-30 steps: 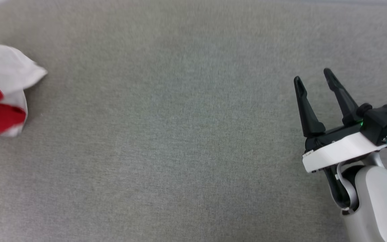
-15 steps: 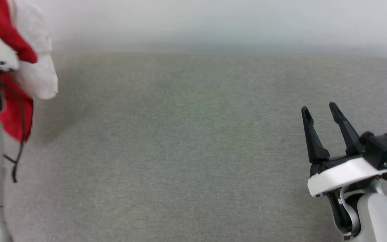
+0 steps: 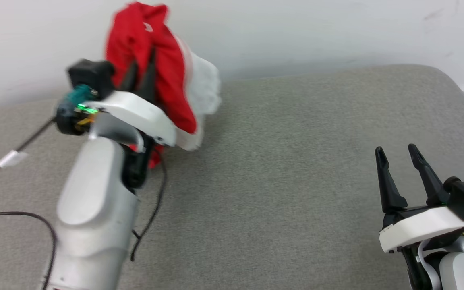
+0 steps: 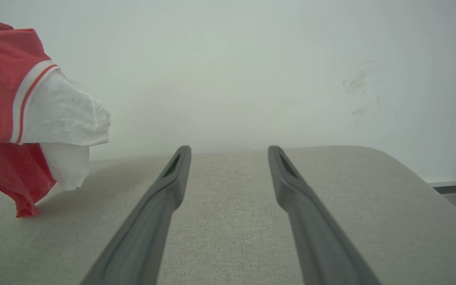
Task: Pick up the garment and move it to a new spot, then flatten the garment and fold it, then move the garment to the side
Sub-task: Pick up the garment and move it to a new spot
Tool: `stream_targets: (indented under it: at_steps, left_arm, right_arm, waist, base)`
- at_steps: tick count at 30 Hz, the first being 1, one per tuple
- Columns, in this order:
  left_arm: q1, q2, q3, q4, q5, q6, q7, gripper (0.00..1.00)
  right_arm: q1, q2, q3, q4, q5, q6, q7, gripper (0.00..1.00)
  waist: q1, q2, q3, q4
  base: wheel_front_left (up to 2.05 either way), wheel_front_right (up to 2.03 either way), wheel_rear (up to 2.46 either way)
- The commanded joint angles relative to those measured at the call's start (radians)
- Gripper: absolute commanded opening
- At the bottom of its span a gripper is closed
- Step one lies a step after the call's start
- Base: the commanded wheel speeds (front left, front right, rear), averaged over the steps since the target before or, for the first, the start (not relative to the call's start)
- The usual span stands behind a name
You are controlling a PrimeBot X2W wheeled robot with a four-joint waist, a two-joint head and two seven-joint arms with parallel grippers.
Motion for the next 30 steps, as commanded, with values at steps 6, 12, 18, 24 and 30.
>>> stream_targets:
  at_steps: [6, 12, 18, 24, 30]
  left_arm:
    - [0.121, -0.069, -0.095, -0.05, -0.033, -0.026, 0.003, 0.0]
    - [0.268, -0.093, -0.223, -0.045, -0.037, -0.02, 0.016, 0.0]
    - [0.373, -0.097, -0.312, -0.007, -0.02, 0.003, 0.041, 0.62]
    - [0.39, -0.098, -0.351, -0.031, 0.011, 0.018, -0.005, 1.0]
    - [0.379, -0.093, -0.345, -0.114, 0.054, 0.06, -0.124, 1.0]
  right_arm:
    - [0.023, 0.009, -0.018, -0.02, -0.001, 0.0, 0.002, 1.0]
    - [0.03, 0.014, -0.03, -0.02, 0.004, 0.0, -0.005, 1.0]
    - [0.015, 0.016, -0.032, -0.019, 0.009, 0.0, -0.016, 1.0]
    - [0.013, 0.017, -0.038, -0.008, 0.002, 0.0, -0.015, 1.0]
    - [0.035, 0.017, -0.04, -0.001, -0.006, 0.0, -0.003, 1.0]
  waist:
    - [0.0002, 0.0, 0.034, -0.049]
    - [0.0002, 0.0, 0.062, -0.041]
    - [0.0002, 0.0, 0.081, -0.01]
    - [0.0002, 0.0, 0.068, 0.033]
    - [0.0002, 0.0, 0.023, 0.067]
  base:
    - [0.0, 0.0, 0.0]
    - [0.0, 0.0, 0.0]
    - [0.0, 0.0, 0.0]
    - [0.0, 0.0, 0.0]
    - [0.0, 0.0, 0.0]
